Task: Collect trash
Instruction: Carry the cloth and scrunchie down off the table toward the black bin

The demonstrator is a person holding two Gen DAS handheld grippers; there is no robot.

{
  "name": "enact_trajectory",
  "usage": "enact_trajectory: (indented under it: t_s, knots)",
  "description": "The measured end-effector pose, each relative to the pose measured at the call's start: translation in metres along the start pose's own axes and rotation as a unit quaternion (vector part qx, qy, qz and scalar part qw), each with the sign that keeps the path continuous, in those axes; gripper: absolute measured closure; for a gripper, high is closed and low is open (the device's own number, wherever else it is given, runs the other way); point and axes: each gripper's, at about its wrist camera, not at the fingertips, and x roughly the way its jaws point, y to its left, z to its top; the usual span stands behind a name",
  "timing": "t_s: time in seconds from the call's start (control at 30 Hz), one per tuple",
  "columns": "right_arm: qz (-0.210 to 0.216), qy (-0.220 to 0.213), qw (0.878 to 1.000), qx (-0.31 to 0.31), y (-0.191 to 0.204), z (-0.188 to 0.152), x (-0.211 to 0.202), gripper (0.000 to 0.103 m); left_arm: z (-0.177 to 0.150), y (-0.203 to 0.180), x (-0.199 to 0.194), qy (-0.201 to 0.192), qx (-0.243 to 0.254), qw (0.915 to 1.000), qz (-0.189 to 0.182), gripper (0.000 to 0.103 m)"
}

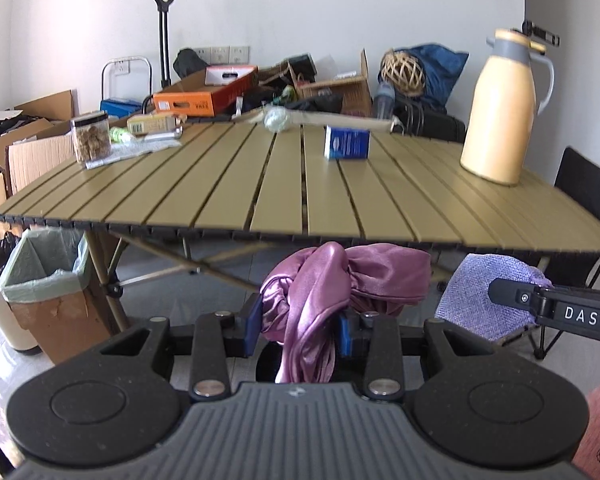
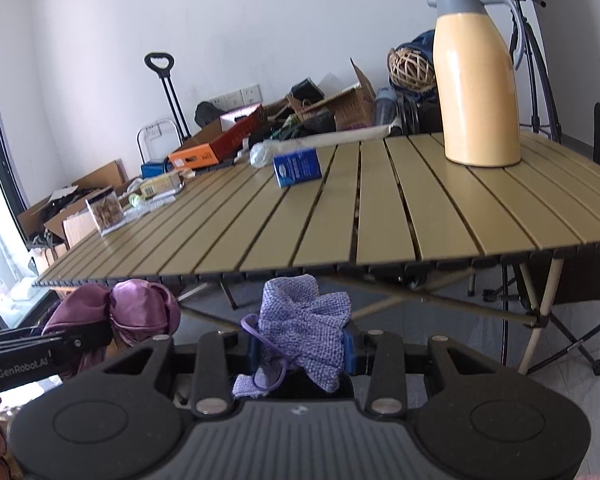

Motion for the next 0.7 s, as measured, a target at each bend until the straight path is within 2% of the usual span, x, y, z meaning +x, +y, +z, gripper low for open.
enact_trajectory:
  t_s: [0.43,0.7]
  knots:
    - [0.0,0.066,0.998,-0.003,-0.01,-0.039,0.034,0.067,-0.044,0.009,0.038,0.075,0.006,0.9971,0.015,0.066]
    - [-0.012,0.102,0.995,-0.008,-0.017,-0.059,0.053,0.067,-0.06,0.014,0.064,0.111,0.005,0.9937,0.015,0.066]
